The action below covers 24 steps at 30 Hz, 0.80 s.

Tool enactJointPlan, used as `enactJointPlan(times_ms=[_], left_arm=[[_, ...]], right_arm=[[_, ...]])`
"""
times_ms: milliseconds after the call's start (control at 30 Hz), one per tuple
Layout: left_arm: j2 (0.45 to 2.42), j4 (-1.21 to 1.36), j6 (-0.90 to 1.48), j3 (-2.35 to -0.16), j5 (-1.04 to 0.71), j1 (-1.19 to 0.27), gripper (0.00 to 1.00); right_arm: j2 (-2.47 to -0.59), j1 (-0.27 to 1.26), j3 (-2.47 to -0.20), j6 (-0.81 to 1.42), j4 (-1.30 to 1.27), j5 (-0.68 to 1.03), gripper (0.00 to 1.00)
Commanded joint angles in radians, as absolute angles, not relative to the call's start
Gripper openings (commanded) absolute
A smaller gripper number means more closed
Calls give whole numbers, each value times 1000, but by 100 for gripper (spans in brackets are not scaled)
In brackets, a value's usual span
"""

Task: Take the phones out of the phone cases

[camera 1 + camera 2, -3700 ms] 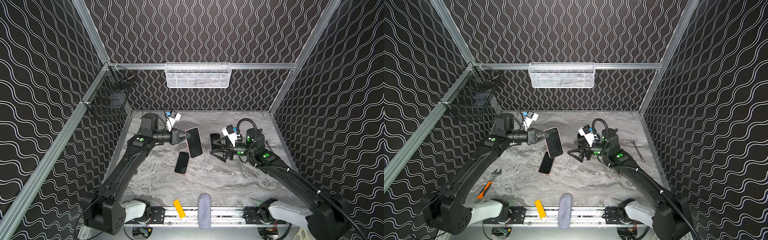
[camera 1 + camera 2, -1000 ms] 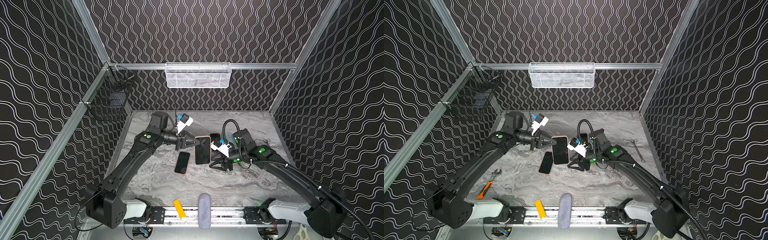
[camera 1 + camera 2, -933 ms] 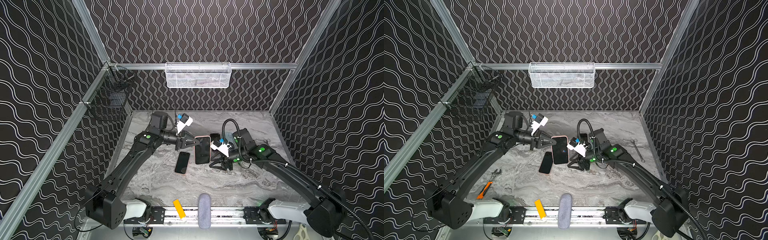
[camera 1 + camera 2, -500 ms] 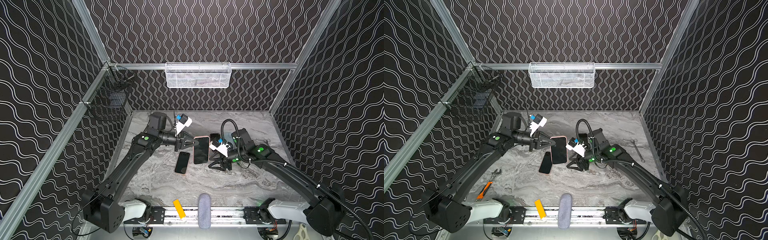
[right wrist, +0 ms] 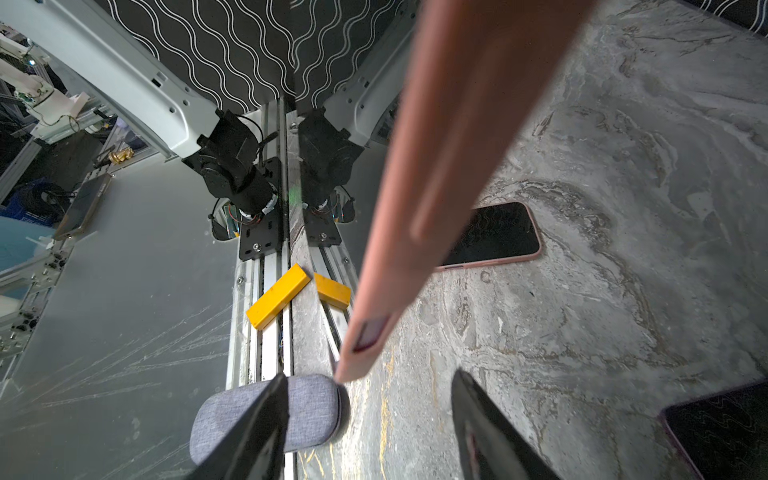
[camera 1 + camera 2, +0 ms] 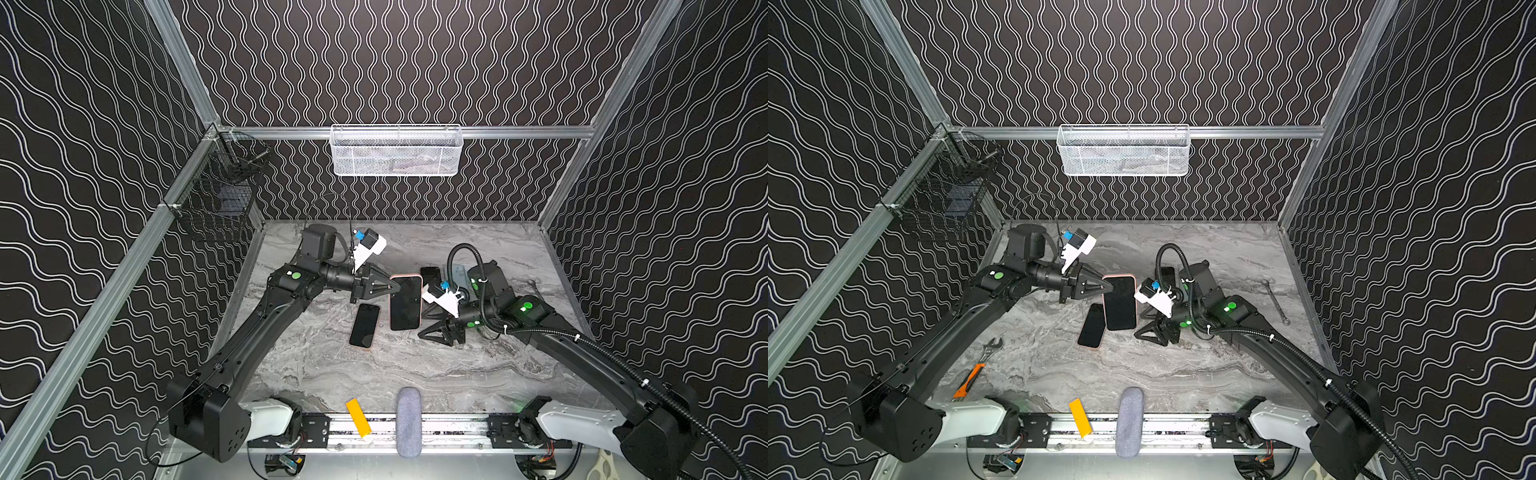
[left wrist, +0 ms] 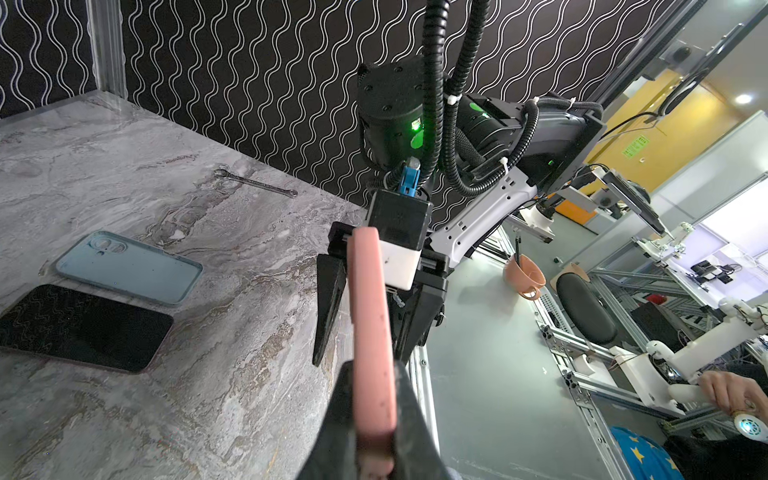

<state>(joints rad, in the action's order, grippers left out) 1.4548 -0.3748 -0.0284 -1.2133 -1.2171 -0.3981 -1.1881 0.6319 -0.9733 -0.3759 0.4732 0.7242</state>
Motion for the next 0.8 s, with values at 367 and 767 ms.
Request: enactJointPlan(times_ms=[367, 767], left_arm=[[1494, -314, 7, -1229, -1335, -408, 0], [1528, -288, 42, -1249, -1348, -409, 0]], right_arm=[[-1081, 636, -899, -376, 319, 692, 70], [-1117, 635, -942, -428, 420, 760, 69]])
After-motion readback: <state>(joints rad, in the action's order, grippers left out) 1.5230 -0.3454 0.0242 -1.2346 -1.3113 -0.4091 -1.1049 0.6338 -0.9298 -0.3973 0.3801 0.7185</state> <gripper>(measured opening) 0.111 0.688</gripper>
